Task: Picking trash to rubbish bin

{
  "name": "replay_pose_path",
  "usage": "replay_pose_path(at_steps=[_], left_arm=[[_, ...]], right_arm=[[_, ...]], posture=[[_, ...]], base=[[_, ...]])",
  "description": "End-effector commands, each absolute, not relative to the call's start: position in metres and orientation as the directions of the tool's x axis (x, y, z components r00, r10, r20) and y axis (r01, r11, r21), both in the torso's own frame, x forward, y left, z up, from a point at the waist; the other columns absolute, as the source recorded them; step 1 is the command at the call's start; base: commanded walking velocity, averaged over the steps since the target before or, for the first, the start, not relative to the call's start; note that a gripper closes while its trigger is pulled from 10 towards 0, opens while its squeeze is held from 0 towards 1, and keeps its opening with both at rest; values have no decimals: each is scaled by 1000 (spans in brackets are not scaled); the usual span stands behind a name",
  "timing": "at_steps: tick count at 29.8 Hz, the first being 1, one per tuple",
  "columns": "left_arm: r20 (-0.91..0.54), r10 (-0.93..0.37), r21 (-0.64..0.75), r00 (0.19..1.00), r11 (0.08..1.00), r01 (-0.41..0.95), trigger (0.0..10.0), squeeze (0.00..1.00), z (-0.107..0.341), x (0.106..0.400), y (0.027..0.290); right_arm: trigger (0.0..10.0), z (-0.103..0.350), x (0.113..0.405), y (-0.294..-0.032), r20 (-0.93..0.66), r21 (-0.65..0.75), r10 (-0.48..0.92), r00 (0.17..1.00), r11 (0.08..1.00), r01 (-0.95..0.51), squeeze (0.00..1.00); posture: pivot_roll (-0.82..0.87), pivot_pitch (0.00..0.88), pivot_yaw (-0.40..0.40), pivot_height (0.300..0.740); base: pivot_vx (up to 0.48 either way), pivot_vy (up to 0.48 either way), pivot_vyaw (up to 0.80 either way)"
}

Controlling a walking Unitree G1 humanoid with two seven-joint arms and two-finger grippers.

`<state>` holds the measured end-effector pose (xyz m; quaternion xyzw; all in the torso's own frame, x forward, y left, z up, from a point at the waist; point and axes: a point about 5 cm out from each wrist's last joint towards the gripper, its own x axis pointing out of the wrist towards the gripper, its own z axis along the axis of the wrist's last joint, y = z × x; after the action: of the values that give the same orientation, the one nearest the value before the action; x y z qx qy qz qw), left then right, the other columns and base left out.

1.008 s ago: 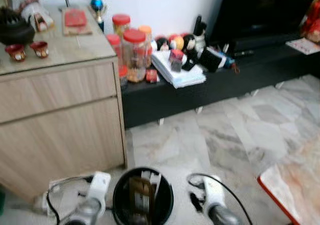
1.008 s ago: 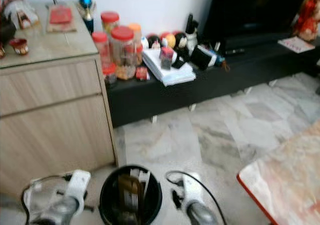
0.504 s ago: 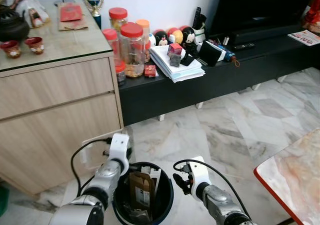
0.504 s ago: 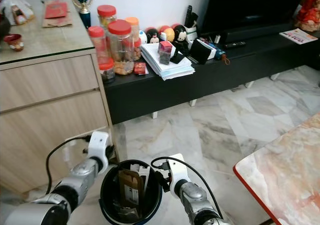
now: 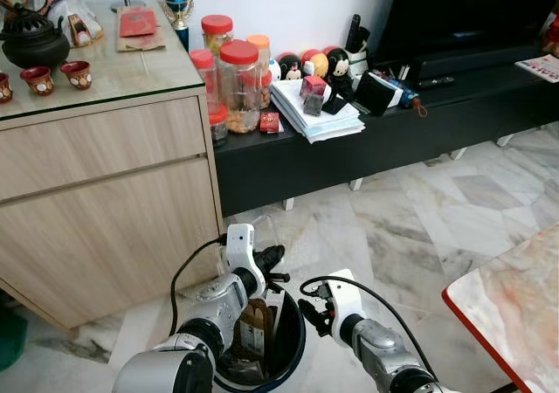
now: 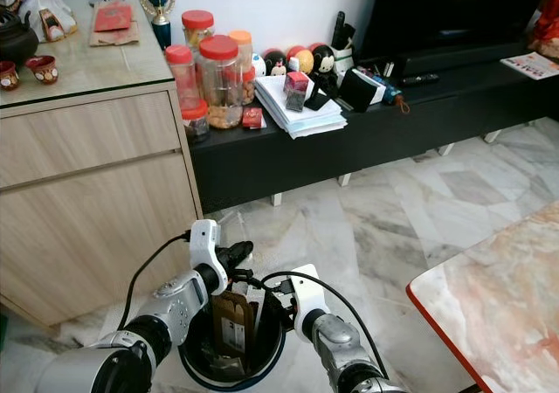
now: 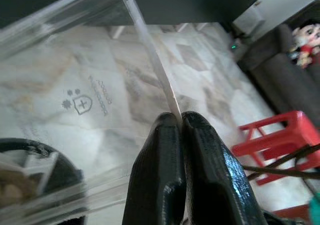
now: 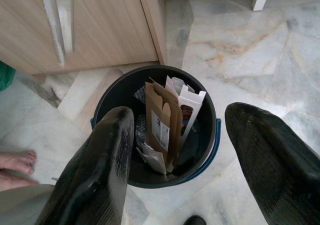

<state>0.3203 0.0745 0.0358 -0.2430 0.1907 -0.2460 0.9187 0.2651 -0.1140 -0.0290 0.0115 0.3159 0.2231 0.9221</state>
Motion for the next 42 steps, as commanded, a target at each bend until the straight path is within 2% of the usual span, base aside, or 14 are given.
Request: replay_pose_path(at_steps=[1,4,6,9,10,11,24,37,38,39,42], left_arm=[[-197,-577,-623,793,698,353,10000,0,36,319,70],[-193,-580,-629,791,692,354,10000,0,37,319,70],[-157,-614,-669,773,642,374,10000,0,38,318,67],[-146,-622,-681,769,627,378,10000,8,39,318,66],[-146,-622,-680,769,628,379,10000,467,39,318,66],[-146,-622,-679,769,628,379,10000,1000,39,318,66],[-140,-613,-690,778,623,367,10000,1000,38,318,70],[-153,-581,-666,799,658,350,10000,1000,38,320,77],[-158,-575,-661,802,665,347,10000,894,38,320,77],[-162,-571,-657,805,671,344,10000,0,38,320,78],[-169,-559,-656,811,678,331,10000,0,37,321,81]], right_arm=[[10000,-23,271,-113,-551,153,424,719,898,-412,0],[10000,-23,271,-113,-551,153,424,719,898,-413,0],[10000,-21,274,-114,-543,151,423,725,899,-411,0],[10000,-21,274,-114,-543,150,422,726,900,-410,0],[10000,-21,274,-114,-543,150,422,726,900,-410,0],[10000,-21,274,-114,-543,149,421,727,900,-410,0],[10000,-23,272,-115,-551,141,419,722,899,-415,0],[10000,-24,270,-115,-555,141,415,721,901,-410,0],[10000,-24,270,-115,-556,141,415,720,901,-410,0],[10000,-25,270,-115,-557,140,415,720,901,-410,0],[10000,-25,270,-115,-558,141,414,719,902,-409,0]], posture=[[82,78,-73,740],[82,78,-73,740],[80,79,-73,740],[81,79,-75,740],[81,79,-75,740],[81,80,-75,740],[81,83,-77,740],[88,84,-79,740],[88,84,-79,740],[88,84,-79,740],[89,85,-79,740]], base=[[0,0,0],[0,0,0],[0,0,0],[0,0,0],[0,0,0],[0,0,0],[0,0,0],[0,0,0],[0,0,0],[0,0,0],[0,0,0]])
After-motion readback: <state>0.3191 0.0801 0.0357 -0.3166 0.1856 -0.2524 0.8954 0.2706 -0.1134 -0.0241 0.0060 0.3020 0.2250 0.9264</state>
